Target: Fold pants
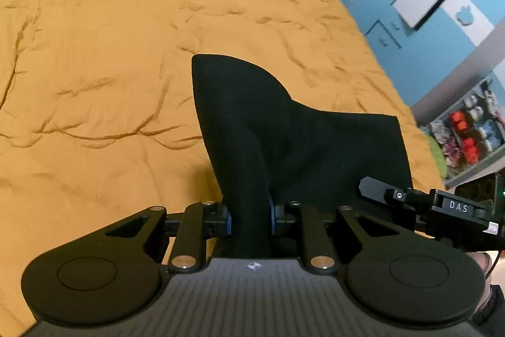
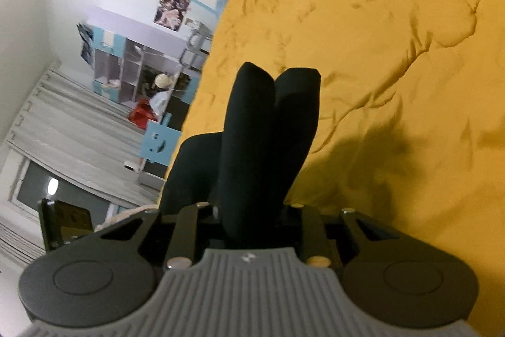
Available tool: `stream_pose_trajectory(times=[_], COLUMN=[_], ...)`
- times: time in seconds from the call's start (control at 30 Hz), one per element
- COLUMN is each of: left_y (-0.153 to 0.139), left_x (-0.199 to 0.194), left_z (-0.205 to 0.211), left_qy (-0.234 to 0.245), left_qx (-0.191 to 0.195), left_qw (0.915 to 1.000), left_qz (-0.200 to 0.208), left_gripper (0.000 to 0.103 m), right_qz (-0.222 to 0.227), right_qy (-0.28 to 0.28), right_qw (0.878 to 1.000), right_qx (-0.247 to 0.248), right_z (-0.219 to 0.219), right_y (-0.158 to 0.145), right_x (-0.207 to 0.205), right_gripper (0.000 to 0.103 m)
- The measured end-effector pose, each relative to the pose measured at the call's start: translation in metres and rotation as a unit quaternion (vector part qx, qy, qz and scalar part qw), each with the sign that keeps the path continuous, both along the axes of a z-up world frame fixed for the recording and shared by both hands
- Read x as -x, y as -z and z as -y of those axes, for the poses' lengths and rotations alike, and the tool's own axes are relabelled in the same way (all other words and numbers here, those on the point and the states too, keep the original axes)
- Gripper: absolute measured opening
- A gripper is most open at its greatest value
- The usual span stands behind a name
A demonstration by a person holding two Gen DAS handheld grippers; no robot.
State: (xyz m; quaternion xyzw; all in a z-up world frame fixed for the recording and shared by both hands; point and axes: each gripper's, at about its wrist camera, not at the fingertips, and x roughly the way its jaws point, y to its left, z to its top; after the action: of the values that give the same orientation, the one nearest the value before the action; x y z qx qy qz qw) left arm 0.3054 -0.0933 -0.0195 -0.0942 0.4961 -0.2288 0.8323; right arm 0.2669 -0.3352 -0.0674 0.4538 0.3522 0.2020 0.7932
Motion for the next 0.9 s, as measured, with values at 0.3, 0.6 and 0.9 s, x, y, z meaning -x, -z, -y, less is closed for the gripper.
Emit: stream_pose_trajectory(times=[0.3, 0.6, 0.9], left_y=[-0.009, -0.013, -0.021], left_x=[0.028, 0.032, 0.009], left_z=[-0.029, -0.090, -0.153], left_qy=[0.012, -0.019, -0.051], left_qx=[0.035, 0.061, 0.065], left_qw=[0.9993, 0.9979, 0.9964], left_qz=[0.009, 0.013, 0.021], left_gripper=[0.021, 0.021, 0.021], right_qz=[-0.002, 0.001, 0.008], right_qy=[0.002, -0.034, -0.069], right_qw=[1.000, 0.998, 0.996], right_qx=[0.021, 0.049, 0.057], right_z=[-0.019, -0.078, -0.145], right_y=[-0.035, -0.057, -0.073], right_x=[0.052, 0.038, -0.013], right_gripper=[0.020, 0.020, 0.020])
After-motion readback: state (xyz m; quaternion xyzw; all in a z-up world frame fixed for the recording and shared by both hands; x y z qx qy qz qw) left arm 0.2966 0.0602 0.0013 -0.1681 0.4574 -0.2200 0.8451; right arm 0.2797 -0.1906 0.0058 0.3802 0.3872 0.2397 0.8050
